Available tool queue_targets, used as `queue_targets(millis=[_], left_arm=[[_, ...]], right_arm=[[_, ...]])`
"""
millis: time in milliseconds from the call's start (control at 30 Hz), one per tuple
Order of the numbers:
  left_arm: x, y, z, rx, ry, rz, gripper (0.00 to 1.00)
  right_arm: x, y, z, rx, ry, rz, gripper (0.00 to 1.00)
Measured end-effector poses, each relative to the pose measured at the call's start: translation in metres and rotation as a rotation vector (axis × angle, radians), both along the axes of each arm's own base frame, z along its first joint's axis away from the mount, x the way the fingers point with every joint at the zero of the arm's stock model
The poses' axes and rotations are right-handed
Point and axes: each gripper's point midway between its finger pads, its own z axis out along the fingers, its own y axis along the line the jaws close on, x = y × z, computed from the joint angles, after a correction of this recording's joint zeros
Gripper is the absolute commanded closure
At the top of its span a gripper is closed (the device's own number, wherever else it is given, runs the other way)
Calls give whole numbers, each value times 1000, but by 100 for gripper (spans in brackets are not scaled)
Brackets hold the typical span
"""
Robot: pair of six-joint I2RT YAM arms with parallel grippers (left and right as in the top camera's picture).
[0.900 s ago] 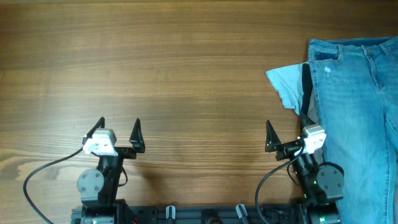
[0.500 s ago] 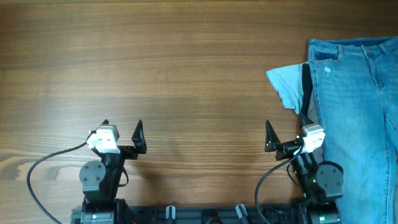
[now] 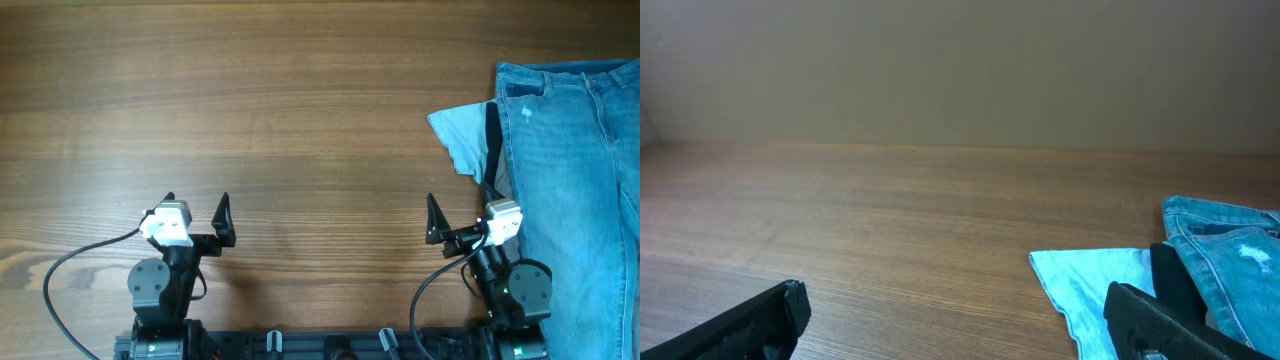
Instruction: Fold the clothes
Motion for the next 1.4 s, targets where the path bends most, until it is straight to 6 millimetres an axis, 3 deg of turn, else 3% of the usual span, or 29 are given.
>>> queue_targets(millis=[200, 333, 533, 600, 700, 767, 833, 900, 933, 967, 1000, 1067, 1100, 1200, 1267, 1333, 1400], left_arm=[[0, 22, -2, 95, 7, 112, 0], [0, 26, -3, 109, 8, 132, 0], [1, 17, -2, 84, 5, 84, 0], [1, 4, 2, 8, -8, 23, 0], [0, -16, 18, -83, -58, -80, 0], [-3, -26, 32, -120, -68, -135, 0], [-7, -26, 66, -132, -93, -135, 0], [-12, -20, 111, -131, -110, -99, 0], [-14, -18, 121, -137, -63, -82, 0], [-11, -16, 137, -141, -23, -69, 0], [-5, -15, 150, -146, 37, -61, 0], [7, -17, 154, -163, 198, -62, 0], [14, -18, 153, -171, 265, -65, 0], [36, -24, 155, -202, 434, -88, 0], [52, -25, 162, -210, 467, -96, 0], [59, -27, 168, -227, 446, -105, 0], [62, -28, 175, -243, 421, -112, 0]], right_arm=[[0, 0, 0, 0, 0, 0, 0], [0, 0, 0, 0, 0, 0, 0], [0, 1, 1, 2, -4, 9, 0], [-4, 15, 4, 12, -13, 89, 0], [-11, 29, 6, 38, 2, 181, 0], [-17, 33, 27, 69, -5, 206, 0], [-25, 35, 54, 84, 46, 219, 0], [-27, 35, 56, 93, 222, 212, 0], [-27, 35, 55, 95, 245, 211, 0], [-20, 36, 48, 97, 476, 198, 0], [-12, 37, 49, 97, 566, 193, 0], [12, 40, 55, 96, 719, 181, 0], [31, 42, 64, 97, 754, 181, 0], [60, 53, 74, 114, 825, 222, 0], [97, 52, 74, 122, 824, 187, 0], [122, 33, 66, 126, 830, 67, 0], [168, -20, 53, 124, 781, -202, 4]])
